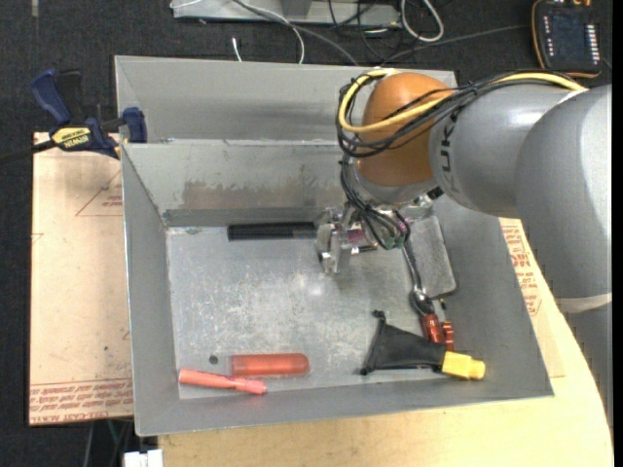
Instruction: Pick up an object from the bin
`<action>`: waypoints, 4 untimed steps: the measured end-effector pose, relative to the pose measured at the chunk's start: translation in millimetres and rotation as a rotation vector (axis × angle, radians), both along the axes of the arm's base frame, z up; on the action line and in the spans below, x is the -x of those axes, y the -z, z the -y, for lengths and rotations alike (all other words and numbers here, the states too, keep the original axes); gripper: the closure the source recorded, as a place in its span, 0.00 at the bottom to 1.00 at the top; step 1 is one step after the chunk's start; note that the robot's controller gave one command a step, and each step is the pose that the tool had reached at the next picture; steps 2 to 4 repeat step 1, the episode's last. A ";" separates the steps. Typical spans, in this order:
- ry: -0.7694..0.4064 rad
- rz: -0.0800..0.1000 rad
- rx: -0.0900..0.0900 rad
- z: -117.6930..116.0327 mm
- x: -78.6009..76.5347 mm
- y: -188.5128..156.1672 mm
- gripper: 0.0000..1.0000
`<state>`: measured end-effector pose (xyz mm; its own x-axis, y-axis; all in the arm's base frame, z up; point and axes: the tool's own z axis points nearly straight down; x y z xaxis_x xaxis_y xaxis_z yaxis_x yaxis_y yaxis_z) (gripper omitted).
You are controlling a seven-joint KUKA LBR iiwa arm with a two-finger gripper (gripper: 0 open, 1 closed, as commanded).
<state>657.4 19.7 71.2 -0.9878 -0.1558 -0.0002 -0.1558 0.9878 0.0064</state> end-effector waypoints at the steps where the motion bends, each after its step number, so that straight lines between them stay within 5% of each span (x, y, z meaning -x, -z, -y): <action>1: 0.000 -0.013 0.000 -0.3 4.0 -16.8 1.00; 4: 0.000 -0.013 0.000 -0.3 4.0 -16.8 1.00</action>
Offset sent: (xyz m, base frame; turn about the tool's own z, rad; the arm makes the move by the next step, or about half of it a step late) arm -0.0025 0.0001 0.0057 0.0001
